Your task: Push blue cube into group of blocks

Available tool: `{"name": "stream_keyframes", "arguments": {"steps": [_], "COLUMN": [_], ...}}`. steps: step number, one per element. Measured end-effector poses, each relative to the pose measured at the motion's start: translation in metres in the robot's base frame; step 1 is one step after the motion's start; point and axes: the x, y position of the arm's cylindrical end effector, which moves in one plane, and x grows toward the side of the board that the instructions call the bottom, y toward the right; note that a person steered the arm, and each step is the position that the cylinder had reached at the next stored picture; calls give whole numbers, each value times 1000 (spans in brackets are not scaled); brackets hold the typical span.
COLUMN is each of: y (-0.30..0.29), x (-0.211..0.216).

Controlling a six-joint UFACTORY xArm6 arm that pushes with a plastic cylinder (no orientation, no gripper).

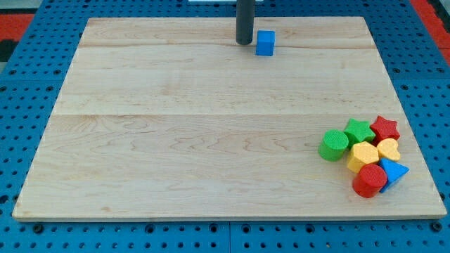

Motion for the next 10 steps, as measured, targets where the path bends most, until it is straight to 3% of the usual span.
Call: {"name": "stream_keyframes", "arguments": {"steps": [1,2,5,7,10], "y": [10,50,41,-18,7], "x": [-28,-24,51,84,195]}}
